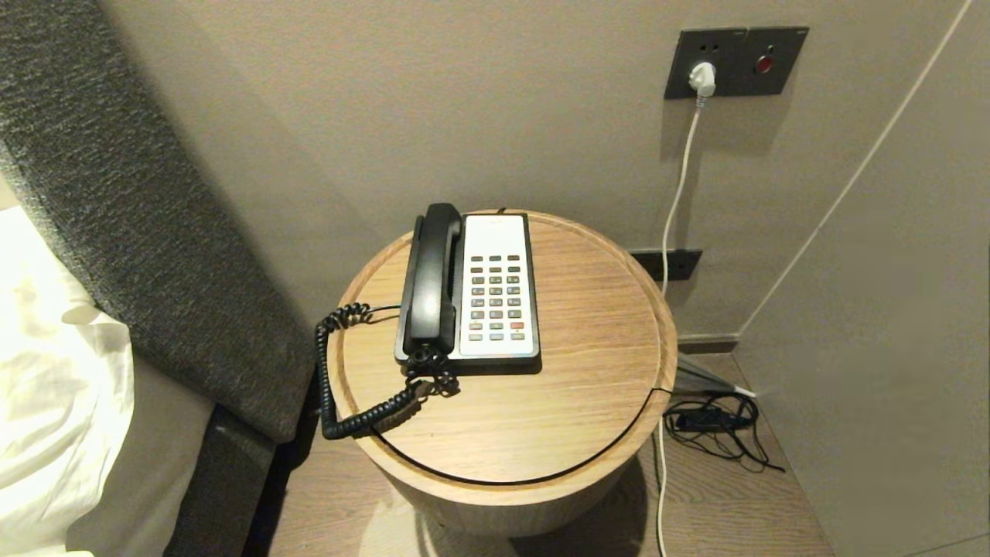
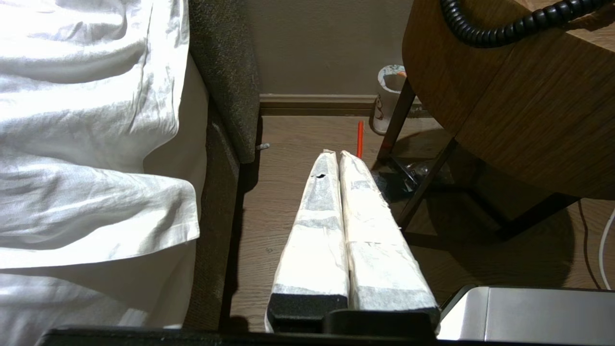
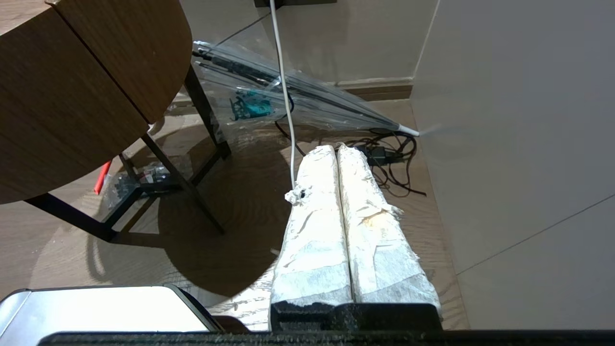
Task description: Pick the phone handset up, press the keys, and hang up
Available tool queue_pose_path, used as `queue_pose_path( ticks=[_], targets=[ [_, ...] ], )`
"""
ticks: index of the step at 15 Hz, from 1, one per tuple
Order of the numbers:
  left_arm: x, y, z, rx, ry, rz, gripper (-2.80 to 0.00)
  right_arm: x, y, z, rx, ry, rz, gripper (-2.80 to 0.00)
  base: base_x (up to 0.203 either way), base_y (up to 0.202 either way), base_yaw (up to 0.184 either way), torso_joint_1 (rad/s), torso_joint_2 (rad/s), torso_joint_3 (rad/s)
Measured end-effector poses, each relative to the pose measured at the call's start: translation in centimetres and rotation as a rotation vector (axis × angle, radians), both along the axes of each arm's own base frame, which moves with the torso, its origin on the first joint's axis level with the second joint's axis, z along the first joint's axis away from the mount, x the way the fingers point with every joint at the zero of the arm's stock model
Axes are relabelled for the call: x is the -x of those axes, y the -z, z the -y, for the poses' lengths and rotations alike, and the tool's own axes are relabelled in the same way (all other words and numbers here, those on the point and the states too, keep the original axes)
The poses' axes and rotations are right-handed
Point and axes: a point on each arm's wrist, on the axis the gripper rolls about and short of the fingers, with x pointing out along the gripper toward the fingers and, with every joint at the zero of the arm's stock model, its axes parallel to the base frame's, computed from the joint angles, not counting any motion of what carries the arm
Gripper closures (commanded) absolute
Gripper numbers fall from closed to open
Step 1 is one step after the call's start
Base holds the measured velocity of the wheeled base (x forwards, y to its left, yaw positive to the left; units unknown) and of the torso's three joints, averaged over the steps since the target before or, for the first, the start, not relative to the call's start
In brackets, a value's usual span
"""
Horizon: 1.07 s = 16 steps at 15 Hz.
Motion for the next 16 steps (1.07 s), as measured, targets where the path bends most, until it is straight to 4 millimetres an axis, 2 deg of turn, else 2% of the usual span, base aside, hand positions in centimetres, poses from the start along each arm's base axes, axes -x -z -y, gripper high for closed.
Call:
queue_pose_path(
  ticks=[16],
  targets=[
    [0.03,0.03,0.02,-0.039,0.012,-0.009,0.0,0.0,0.0,0.0,-0.002,0.0,0.0,0.0,0.0,0.0,0.0,0.0,0.0,0.0]
  ],
)
